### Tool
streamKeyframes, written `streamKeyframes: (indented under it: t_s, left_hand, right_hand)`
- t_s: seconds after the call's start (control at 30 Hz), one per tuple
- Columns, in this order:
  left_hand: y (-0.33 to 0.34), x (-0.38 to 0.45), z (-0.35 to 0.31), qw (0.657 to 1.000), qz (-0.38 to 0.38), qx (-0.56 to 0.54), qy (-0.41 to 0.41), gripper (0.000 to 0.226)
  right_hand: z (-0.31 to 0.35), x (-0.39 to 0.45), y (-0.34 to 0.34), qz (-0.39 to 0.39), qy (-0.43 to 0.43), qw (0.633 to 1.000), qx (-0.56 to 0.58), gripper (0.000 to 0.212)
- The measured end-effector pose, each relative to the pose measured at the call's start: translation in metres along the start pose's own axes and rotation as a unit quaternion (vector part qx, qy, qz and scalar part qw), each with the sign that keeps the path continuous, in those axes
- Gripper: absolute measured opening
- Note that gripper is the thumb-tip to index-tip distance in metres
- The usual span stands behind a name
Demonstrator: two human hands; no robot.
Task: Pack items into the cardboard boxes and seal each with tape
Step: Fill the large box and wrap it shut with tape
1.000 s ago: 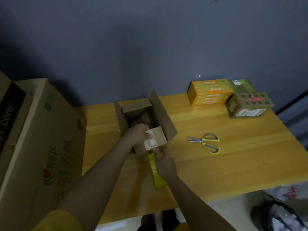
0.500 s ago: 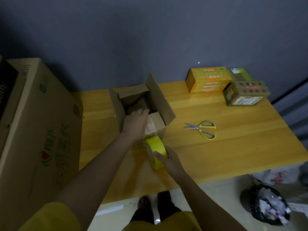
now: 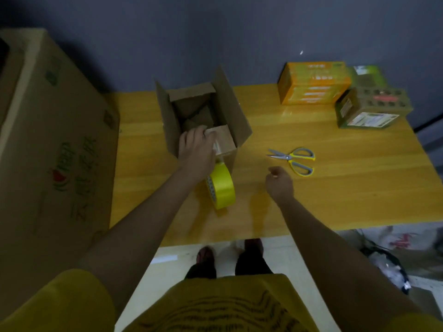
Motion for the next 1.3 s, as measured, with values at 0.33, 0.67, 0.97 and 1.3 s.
streamKeyframes:
  t_s: [0.33, 0.67, 0.97, 1.3]
  left_hand:
    - [-0.002, -0.017, -0.011, 0.983, -0.078, 0.055, -0.155, 0.033]
    - [0.023, -0.070, -0.002, 0.897, -0.083, -0.116, -0.419, 0.056]
    - [0.057, -0.070, -0.011, 0.779, -0.112, -0.447, -0.426, 0.052]
    - [0.062, -0.071, -0.005, 0.755, -0.100, -0.502, -0.410, 0.046]
  right_hand:
    - [-0.037, 0.119, -0.017, 0.044, -0.043, 0.894, -0.444, 0.063]
    - [-0.023, 0.140, -0.018, 0.045, -0.119, 0.871, -0.475, 0.057]
    - [-0.009, 0.085, 0.002, 0.184, -0.211, 0.900, -0.335, 0.037]
    - [0.075, 0.002, -0.020, 0.386, -0.190, 0.860, -0.272, 0.034]
Point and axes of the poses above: each hand's wrist, its own x-axis towards the middle knuckle, its own y-axis out of the palm, z = x × y, the point moved 10 cm from there along x, towards the middle knuckle, and after that the axes turned 12 degrees about y, right-handed, at the moved point
